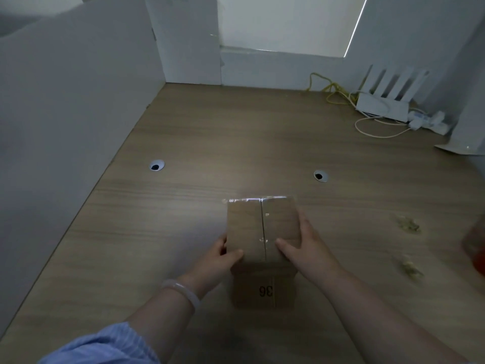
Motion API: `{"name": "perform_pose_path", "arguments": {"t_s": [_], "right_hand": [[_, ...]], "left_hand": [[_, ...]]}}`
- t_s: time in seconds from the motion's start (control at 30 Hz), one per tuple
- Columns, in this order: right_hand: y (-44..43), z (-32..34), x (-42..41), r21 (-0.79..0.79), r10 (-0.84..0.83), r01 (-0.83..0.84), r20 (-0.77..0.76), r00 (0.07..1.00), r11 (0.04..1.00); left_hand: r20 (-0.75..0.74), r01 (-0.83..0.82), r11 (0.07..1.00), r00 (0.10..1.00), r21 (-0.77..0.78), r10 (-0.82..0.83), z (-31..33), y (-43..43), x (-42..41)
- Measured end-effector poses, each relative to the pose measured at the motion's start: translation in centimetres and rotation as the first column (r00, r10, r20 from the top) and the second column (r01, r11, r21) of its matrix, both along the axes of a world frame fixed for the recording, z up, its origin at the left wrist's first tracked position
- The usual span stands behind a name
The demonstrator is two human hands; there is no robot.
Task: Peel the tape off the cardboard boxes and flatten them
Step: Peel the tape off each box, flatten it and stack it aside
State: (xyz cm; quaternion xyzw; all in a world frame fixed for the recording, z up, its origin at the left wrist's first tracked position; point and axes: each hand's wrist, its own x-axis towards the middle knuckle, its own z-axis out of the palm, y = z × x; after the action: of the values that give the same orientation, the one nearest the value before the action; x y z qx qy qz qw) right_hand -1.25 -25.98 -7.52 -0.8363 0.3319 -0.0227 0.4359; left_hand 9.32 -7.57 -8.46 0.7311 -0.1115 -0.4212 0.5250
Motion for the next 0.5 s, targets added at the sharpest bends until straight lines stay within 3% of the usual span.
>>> {"name": "perform_pose_path", "arguments": {"t_s": [0.13,0.27,0.4,0.5], "right_hand": [[0.5,-2.4,-0.8,0.012,0.186,-0.187,-0.196,0.963,0.982],[0.0,-4.0,-1.3,-0.168,0.200,-0.264,-0.325,0.924,0.950],[0.7,-4.1,-0.5,-0.556,0.328,-0.384,-0.202,0.923,0.738],[1.4,-4.5,-0.1,-0.602,0.394,-0.444,-0.223,0.892,0.663]], "left_hand": [[0.112,0.086,0.993,0.989,0.079,-0.094,-2.2,1.0,-0.6],[0.327,0.143,0.976,0.926,0.162,-0.190,-3.5,0.9,-0.7],[0.348,0.079,0.993,0.932,0.086,-0.104,-4.3,0.9,-0.2],[0.359,-0.063,0.998,0.932,0.032,0.047,-5.0,1.4,-0.2]]}}
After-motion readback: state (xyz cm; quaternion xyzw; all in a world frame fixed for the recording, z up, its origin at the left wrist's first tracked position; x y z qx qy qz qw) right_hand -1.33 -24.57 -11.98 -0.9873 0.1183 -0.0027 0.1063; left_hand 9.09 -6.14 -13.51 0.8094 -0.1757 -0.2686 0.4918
